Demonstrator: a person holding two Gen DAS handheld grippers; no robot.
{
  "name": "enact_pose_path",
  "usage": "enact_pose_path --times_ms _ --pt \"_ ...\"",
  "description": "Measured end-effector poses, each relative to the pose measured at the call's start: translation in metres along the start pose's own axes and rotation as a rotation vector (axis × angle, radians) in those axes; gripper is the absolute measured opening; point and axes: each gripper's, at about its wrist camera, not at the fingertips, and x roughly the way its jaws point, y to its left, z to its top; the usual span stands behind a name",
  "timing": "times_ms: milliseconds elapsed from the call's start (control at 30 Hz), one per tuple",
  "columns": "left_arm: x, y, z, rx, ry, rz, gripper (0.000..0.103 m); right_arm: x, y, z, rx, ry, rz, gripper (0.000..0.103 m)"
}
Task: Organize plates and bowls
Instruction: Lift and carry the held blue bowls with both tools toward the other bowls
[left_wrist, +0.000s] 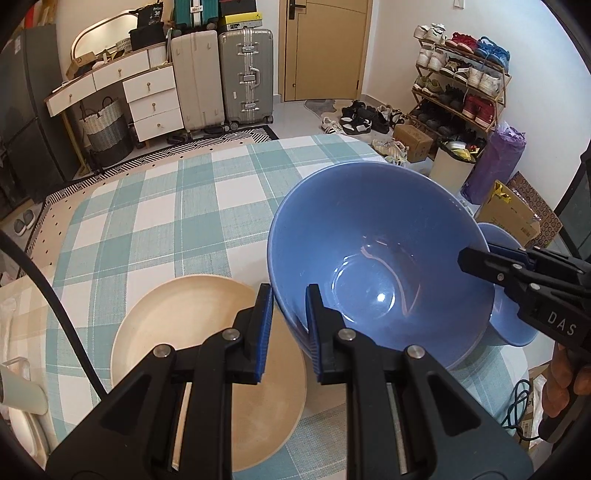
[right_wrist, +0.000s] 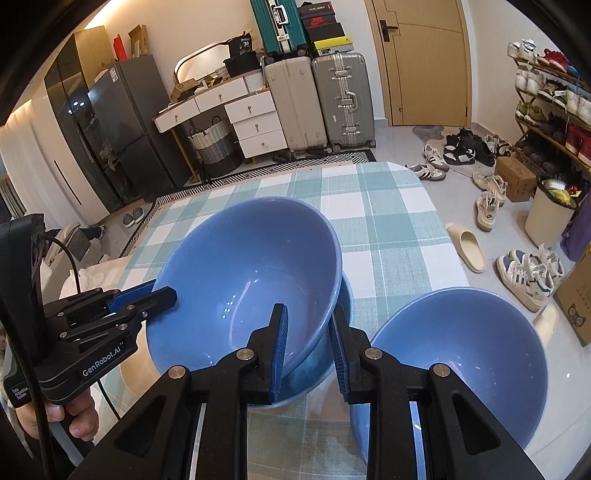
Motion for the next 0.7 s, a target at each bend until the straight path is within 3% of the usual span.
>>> enact_pose_path --times_ms 700 --pt "0.044 -0.007 -0.011 0.050 0.026 0.050 0.015 0.032 -0.001 -0.015 -0.066 0.043 -0.093 0.025"
